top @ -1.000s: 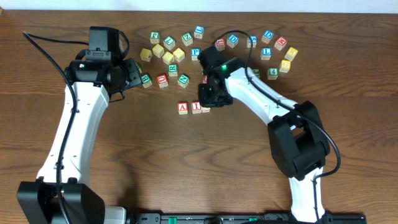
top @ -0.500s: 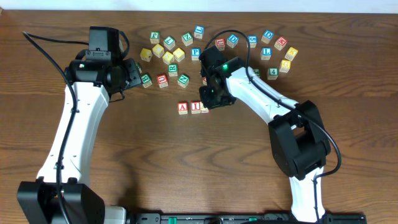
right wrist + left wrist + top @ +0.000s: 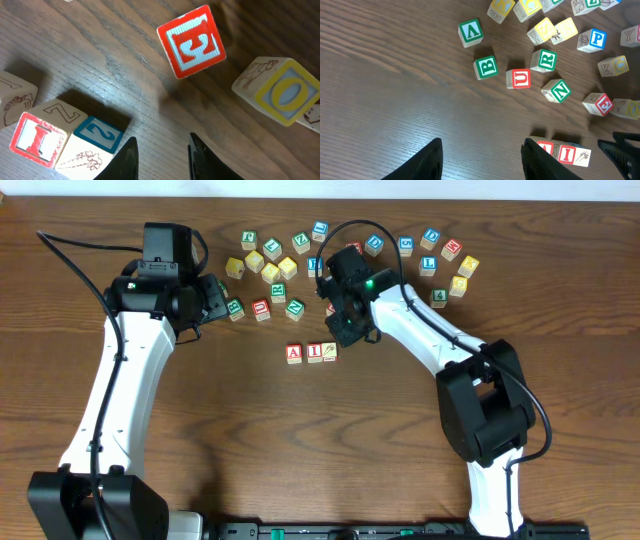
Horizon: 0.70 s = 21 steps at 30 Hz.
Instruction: Spell out AI2
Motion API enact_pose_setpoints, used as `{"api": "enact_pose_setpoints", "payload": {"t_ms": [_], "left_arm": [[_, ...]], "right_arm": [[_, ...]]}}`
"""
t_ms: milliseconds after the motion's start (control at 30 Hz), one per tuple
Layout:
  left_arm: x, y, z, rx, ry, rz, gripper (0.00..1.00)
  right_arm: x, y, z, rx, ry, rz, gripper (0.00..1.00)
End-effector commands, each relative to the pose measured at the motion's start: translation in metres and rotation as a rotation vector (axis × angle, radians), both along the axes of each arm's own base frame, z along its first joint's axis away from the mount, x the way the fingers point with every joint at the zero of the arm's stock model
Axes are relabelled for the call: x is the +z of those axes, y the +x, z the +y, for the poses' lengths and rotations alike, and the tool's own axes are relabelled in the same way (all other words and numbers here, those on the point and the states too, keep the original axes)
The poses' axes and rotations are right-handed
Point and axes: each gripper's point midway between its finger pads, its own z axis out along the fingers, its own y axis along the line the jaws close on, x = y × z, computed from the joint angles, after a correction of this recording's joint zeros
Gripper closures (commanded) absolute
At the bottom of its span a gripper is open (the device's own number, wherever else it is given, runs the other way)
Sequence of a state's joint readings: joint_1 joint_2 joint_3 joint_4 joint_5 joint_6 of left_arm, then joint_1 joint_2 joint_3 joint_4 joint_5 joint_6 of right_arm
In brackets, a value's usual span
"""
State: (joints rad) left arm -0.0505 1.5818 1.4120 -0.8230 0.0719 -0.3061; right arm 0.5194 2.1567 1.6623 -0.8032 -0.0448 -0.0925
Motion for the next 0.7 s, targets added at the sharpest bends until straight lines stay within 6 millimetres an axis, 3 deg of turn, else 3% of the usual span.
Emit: {"api": "enact_pose_setpoints", "payload": {"t_ms": [0,200,367,533,667], "left_arm": [[-0.003,-0.002,0.004,-0.006,0.023,0.008,0.5],[-0.003,-0.002,0.004,-0.006,0.023,0.008,0.5],[-0.003,-0.002,0.004,-0.006,0.023,0.007,0.5],[-0.003,-0.002,0.004,-0.006,0.023,0.008,0.5],[-0.003,-0.002,0.004,-0.006,0.023,0.008,0.5]], "right_arm": [[0.027,0.001,0.014,0.01,0.101,0.0,0.74],[0.038,-0.004,0.031,-0.242,0.24,0.103,0.96],[0.029,-0.011,0.032,-0.364,0.249,0.157,0.99],[0.011,-0.026,0.036,-0.415,0.225,0.213,0.99],[0.008,-0.03,0.037,-0.428,0.221,0.225,0.99]]}}
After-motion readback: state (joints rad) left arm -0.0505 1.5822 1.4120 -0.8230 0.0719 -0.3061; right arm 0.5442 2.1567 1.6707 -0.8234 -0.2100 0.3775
